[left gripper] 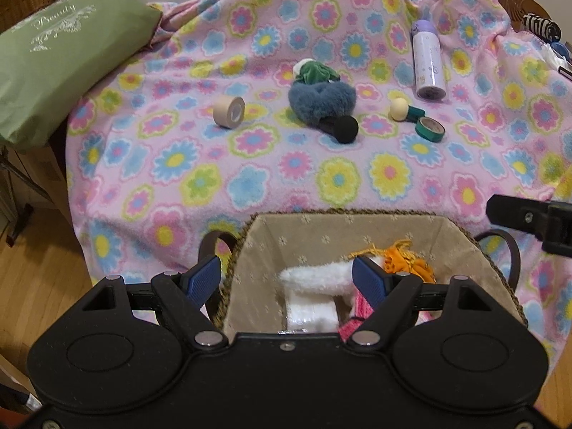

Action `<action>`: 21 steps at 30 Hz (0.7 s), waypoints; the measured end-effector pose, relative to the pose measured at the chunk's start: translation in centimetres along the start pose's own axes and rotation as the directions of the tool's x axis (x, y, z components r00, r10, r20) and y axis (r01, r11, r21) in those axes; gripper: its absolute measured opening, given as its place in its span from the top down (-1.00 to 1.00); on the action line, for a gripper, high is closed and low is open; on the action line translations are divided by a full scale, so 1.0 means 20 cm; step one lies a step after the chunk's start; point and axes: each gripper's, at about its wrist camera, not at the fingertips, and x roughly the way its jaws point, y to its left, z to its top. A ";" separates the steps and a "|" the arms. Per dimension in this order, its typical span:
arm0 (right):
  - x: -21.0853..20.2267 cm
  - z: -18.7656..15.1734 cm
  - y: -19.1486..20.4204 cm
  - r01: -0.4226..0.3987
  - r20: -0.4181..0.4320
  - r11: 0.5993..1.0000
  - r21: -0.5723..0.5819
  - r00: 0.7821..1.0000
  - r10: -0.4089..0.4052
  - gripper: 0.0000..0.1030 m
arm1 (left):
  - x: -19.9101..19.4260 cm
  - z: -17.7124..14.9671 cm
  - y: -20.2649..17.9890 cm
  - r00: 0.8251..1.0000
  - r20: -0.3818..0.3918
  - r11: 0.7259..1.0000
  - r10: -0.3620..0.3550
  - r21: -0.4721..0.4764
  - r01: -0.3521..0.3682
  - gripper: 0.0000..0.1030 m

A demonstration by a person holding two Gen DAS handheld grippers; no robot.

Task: Organize soft objects
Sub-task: 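Lift both tools out of the basket and move toward the blanket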

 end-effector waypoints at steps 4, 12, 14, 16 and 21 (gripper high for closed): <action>0.01 0.04 0.00 0.009 0.018 1.000 -0.008 1.000 -0.008 -0.72 | 0.00 0.03 0.00 1.000 0.021 1.000 0.012 0.011 -0.013 -0.50; 0.06 0.14 -0.02 0.030 0.049 0.999 -0.015 0.998 -0.030 -0.78 | 0.00 0.11 -0.01 0.993 0.115 0.996 0.034 0.074 -0.043 -0.70; 0.09 0.16 -0.03 0.034 0.050 0.999 -0.017 0.998 -0.033 -0.79 | 0.01 0.14 -0.01 0.989 0.143 0.994 0.047 0.089 -0.060 -0.70; 0.12 0.18 -0.03 0.045 0.051 0.999 -0.026 0.998 -0.044 -0.79 | 0.03 0.17 -0.01 0.985 0.163 0.991 0.065 0.102 -0.082 -0.70; 0.21 0.24 -0.05 0.087 0.067 0.994 -0.065 0.994 -0.083 -0.79 | 0.10 0.26 0.02 0.975 0.191 0.984 0.114 0.111 -0.137 -0.71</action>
